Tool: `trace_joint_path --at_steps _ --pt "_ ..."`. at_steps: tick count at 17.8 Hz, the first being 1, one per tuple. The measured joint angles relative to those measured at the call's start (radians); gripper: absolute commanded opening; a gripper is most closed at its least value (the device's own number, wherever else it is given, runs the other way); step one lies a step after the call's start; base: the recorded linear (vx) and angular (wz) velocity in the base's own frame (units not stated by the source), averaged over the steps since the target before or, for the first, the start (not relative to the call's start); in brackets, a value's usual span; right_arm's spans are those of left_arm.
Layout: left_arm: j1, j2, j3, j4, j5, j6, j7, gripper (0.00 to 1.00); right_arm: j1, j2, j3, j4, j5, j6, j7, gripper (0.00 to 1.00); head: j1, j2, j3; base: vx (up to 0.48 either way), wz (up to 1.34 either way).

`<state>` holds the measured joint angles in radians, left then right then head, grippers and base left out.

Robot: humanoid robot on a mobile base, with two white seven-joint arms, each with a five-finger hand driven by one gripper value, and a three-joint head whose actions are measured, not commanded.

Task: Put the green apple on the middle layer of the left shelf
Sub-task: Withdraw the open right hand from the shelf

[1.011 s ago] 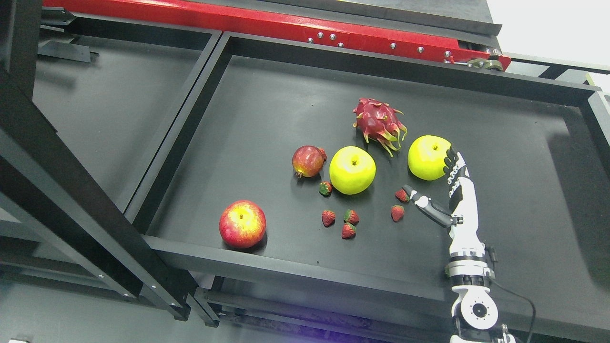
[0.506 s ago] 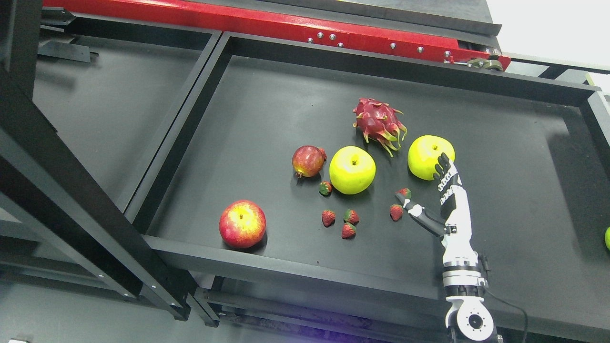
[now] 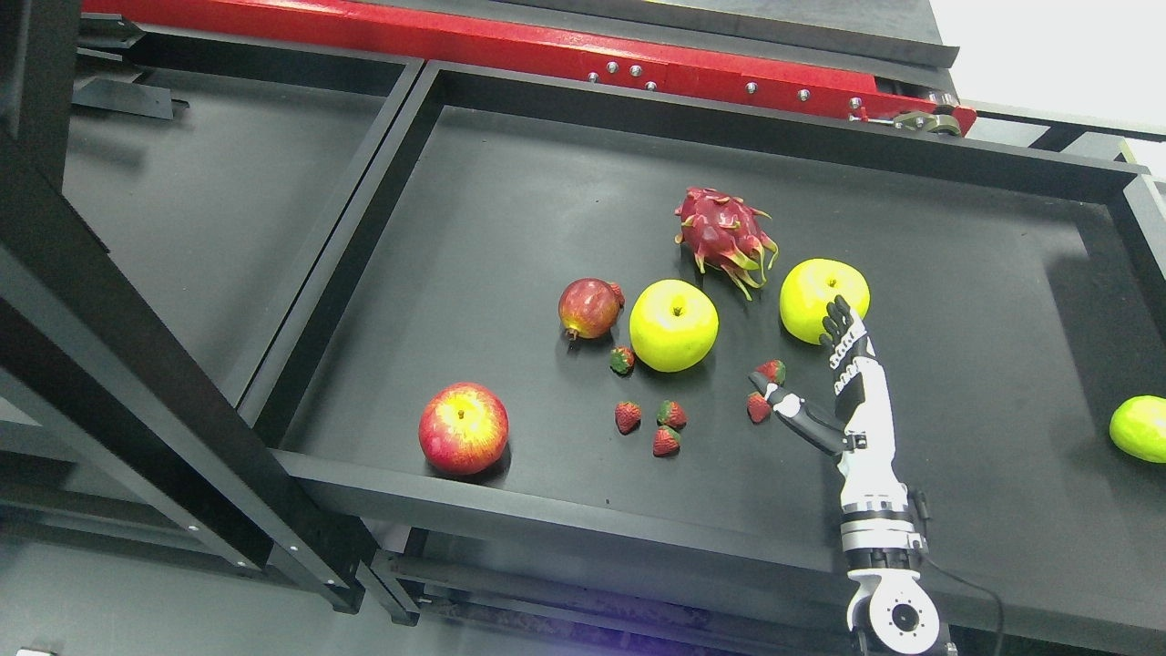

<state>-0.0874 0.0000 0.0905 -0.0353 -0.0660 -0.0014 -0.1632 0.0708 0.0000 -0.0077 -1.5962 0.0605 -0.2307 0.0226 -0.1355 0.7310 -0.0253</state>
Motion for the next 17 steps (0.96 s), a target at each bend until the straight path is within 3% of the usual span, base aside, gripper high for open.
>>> trace_joint_path --at_steps 17 --pt "0.0 0.0 0.0 0.0 0.0 0.0 0.0 1.0 0.009 0.0 -0.029 -0.004 -0.002 0.003 0.007 1.0 0.0 0.0 0.0 0.0 0.0"
